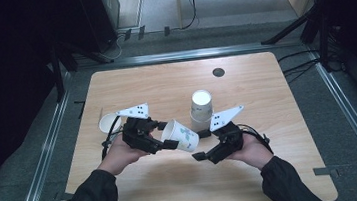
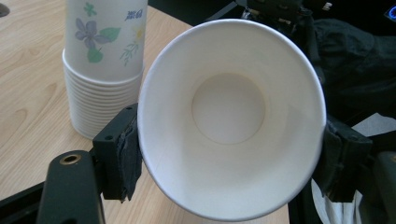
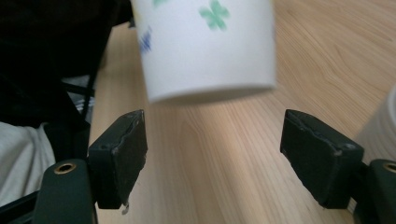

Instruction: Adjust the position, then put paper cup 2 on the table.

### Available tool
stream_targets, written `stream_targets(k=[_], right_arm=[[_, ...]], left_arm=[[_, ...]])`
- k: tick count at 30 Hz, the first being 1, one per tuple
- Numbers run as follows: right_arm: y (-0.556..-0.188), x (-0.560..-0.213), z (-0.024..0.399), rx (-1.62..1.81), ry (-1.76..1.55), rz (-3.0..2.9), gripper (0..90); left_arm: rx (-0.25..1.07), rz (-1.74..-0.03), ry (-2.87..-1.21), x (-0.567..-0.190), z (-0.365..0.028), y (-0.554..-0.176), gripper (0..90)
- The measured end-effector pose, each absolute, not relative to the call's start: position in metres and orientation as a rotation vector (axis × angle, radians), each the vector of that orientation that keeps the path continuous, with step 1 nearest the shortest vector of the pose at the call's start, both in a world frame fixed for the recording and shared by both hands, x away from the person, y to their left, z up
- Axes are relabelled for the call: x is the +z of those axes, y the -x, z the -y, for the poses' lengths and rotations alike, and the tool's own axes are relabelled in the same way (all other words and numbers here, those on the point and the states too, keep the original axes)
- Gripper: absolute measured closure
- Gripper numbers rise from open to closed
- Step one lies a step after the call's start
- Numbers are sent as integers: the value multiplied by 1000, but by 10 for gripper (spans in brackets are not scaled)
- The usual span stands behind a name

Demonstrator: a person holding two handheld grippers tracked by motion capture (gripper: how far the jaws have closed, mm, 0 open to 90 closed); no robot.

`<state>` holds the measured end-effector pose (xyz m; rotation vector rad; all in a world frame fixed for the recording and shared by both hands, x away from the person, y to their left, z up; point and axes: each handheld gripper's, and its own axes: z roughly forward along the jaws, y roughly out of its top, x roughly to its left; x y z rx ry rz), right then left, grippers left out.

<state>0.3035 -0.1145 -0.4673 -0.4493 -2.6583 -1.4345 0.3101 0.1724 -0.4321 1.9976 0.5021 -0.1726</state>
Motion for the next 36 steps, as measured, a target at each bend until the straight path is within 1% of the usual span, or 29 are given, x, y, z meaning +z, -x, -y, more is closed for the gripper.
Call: stream_targets(k=[7, 14, 24, 30, 36], right_arm=[[-304, -470, 131, -1436, 489, 2768, 224], [-303, -475, 140, -1390, 502, 2888, 209], [-306, -479, 150, -1315, 741, 2930, 210], [-306, -478, 153, -1336, 779, 2921, 209], [-302, -475, 160, -1359, 808, 2903, 206]], left_arm=[[-131, -524, -2056, -428, -180, -310, 229], [-85, -500, -2133, -425, -182, -306, 229], [-26, -501, -2232, -425, -184, -302, 229], [-21, -513, -2249, -425, -189, -302, 229], [8, -541, -2268, -423, -202, -301, 229]])
